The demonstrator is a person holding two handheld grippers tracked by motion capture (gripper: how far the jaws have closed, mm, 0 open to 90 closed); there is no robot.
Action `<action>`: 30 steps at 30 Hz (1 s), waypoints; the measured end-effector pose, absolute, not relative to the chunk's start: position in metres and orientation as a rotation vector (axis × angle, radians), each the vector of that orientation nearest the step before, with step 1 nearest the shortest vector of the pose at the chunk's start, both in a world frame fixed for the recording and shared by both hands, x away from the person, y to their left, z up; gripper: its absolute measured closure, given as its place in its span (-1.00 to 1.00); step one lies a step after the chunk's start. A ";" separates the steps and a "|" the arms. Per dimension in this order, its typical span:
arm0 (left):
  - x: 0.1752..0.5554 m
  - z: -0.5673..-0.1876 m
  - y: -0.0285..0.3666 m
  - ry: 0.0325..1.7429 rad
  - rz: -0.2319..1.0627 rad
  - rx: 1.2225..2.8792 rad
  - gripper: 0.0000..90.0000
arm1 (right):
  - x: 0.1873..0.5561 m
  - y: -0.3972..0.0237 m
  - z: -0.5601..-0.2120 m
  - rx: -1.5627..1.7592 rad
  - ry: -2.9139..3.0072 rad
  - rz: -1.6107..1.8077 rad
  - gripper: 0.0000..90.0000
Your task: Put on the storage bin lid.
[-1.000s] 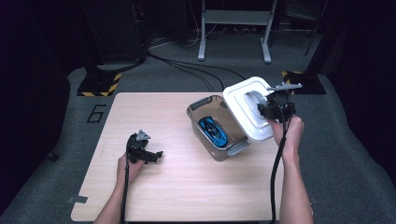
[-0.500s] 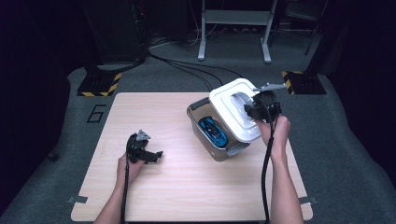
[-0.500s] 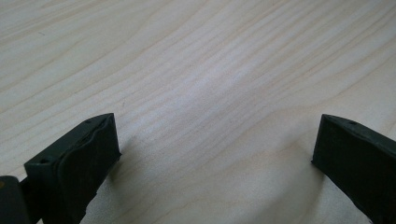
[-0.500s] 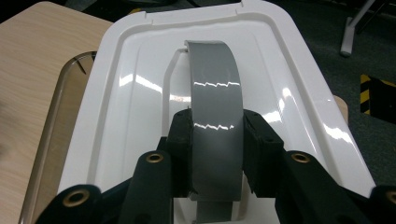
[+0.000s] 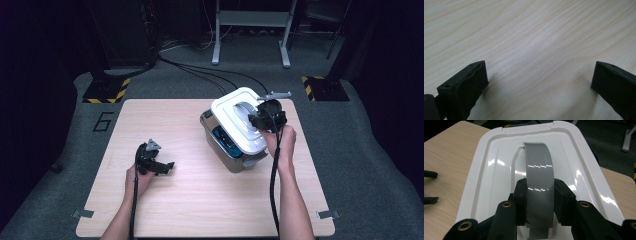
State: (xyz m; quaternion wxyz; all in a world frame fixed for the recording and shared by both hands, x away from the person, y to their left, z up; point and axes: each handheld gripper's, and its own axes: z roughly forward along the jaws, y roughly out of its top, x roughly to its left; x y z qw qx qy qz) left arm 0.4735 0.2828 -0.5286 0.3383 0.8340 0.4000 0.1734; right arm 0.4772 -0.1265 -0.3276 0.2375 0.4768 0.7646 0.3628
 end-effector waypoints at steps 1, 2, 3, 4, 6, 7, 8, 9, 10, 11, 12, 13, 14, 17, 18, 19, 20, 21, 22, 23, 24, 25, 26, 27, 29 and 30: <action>0.474 -0.529 0.283 1.042 0.452 2.172 -0.99 | 0.477 -0.126 -0.328 1.307 2.095 0.994 0.49; 0.474 -0.529 0.283 1.041 0.452 2.173 -0.99 | 0.478 -0.126 -0.328 1.304 2.096 1.002 0.48; 0.474 -0.529 0.283 1.042 0.452 2.173 -0.99 | 0.478 -0.124 -0.330 1.305 2.099 1.006 0.49; 0.474 -0.529 0.283 1.042 0.452 2.173 -0.99 | 0.478 -0.122 -0.330 1.311 2.094 1.009 0.49; 0.474 -0.529 0.283 1.041 0.452 2.173 -0.99 | 0.479 -0.121 -0.332 1.293 2.100 1.009 0.49; 0.474 -0.529 0.283 1.041 0.452 2.173 -0.99 | 0.479 -0.120 -0.333 1.297 2.102 1.011 0.49; 0.474 -0.529 0.283 1.041 0.452 2.173 -0.99 | 0.479 -0.119 -0.333 1.304 2.102 1.014 0.49; 0.473 -0.529 0.283 1.043 0.452 2.170 -0.99 | 0.479 -0.119 -0.334 1.295 2.106 1.018 0.49; 0.474 -0.529 0.283 1.041 0.452 2.173 -0.99 | 0.479 -0.118 -0.335 1.298 2.107 1.022 0.49; 0.474 -0.529 0.283 1.042 0.452 2.173 -0.99 | 0.479 -0.117 -0.336 1.307 2.109 1.024 0.49; 0.474 -0.529 0.283 1.042 0.452 2.173 -0.99 | 0.480 -0.116 -0.337 1.312 2.108 1.031 0.49; 0.474 -0.529 0.283 1.041 0.452 2.174 -0.99 | 0.480 -0.116 -0.339 1.310 2.113 1.033 0.49; 0.473 -0.529 0.283 1.044 0.452 2.169 -0.99 | 0.481 -0.115 -0.340 1.314 2.112 1.037 0.49; 0.473 -0.529 0.283 1.044 0.452 2.169 -0.99 | 0.482 -0.113 -0.343 1.308 2.126 1.045 0.49; 0.473 -0.529 0.283 1.044 0.451 2.169 -0.99 | 0.482 -0.112 -0.345 1.309 2.128 1.053 0.49; 0.473 -0.529 0.283 1.044 0.452 2.169 -0.99 | 0.483 -0.111 -0.346 1.303 2.130 1.059 0.48; 0.473 -0.529 0.283 1.044 0.452 2.169 -0.99 | 0.483 -0.110 -0.348 1.302 2.134 1.066 0.48; 0.473 -0.529 0.283 1.044 0.452 2.169 -0.99 | 0.483 -0.110 -0.348 1.302 2.134 1.066 0.48; 0.473 -0.529 0.283 1.044 0.452 2.169 -0.99 | 0.483 -0.107 -0.350 1.317 2.135 1.069 0.48; 0.473 -0.529 0.283 1.044 0.452 2.169 -0.99 | 0.484 -0.106 -0.352 1.312 2.141 1.065 0.48; 0.473 -0.529 0.283 1.044 0.452 2.169 -0.99 | 0.485 -0.104 -0.355 1.311 2.145 1.062 0.48; 0.474 -0.529 0.283 1.044 0.452 2.169 -0.99 | 0.486 -0.103 -0.356 1.311 2.152 1.061 0.48; 0.474 -0.529 0.283 1.044 0.452 2.169 -0.99 | 0.486 -0.103 -0.356 1.311 2.152 1.061 0.48; 0.473 -0.529 0.283 1.045 0.452 2.167 -0.99 | 0.487 -0.102 -0.358 1.305 2.152 1.066 0.48; 0.474 -0.529 0.283 1.044 0.452 2.170 -0.99 | 0.488 -0.099 -0.362 1.329 2.154 1.059 0.48; 0.473 -0.529 0.283 1.044 0.452 2.169 -0.99 | 0.489 -0.100 -0.363 1.312 2.159 1.056 0.48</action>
